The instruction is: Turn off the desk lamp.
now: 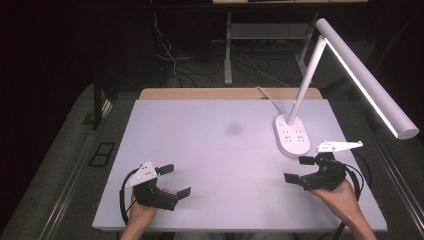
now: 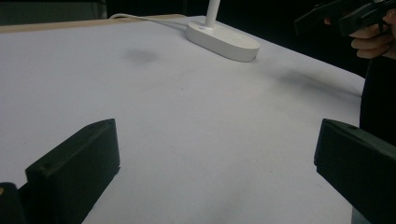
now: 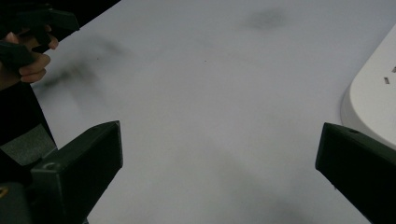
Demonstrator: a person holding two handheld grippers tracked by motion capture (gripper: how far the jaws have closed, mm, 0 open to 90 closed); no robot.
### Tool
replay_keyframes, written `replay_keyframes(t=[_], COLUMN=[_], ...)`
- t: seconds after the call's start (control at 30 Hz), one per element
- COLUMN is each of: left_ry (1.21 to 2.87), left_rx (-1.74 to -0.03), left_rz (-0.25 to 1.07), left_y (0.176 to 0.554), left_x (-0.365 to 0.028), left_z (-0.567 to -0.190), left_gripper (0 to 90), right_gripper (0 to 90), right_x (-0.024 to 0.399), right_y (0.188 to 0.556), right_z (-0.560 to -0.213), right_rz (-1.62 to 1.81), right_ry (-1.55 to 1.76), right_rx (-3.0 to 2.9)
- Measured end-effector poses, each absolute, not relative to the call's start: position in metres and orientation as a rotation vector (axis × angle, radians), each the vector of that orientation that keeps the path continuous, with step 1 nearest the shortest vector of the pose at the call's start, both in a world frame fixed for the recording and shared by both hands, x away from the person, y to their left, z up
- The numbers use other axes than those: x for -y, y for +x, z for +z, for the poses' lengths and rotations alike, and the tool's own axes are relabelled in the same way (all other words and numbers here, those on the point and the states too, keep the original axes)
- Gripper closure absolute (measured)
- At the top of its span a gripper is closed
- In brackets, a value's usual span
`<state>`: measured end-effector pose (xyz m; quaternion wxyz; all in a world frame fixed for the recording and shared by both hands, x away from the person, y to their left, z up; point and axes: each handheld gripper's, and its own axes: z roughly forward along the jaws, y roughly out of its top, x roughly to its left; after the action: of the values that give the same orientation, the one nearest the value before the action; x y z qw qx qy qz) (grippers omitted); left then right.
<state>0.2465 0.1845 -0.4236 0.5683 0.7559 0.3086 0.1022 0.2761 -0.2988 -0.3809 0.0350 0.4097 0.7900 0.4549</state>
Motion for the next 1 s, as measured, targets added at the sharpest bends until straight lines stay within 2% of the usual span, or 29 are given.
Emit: replay_keyframes(t=[0.43,1.0], left_ry=[1.784,1.786], left_rx=[-0.73,-0.737], left_rz=[0.24,0.247], left_y=[0.247,0.247], left_x=[-0.184,-0.185], left_z=[-0.424,-0.424], left_gripper=[0.0,0.0], right_gripper=[0.6,0.6], right_x=[0.31,0.326], right_y=[0.291,0.329], right_z=[-0.373,-0.361], right_rz=[1.38,1.326], right_ry=[1.274,1.284], right_rx=[-2.426,-2.41])
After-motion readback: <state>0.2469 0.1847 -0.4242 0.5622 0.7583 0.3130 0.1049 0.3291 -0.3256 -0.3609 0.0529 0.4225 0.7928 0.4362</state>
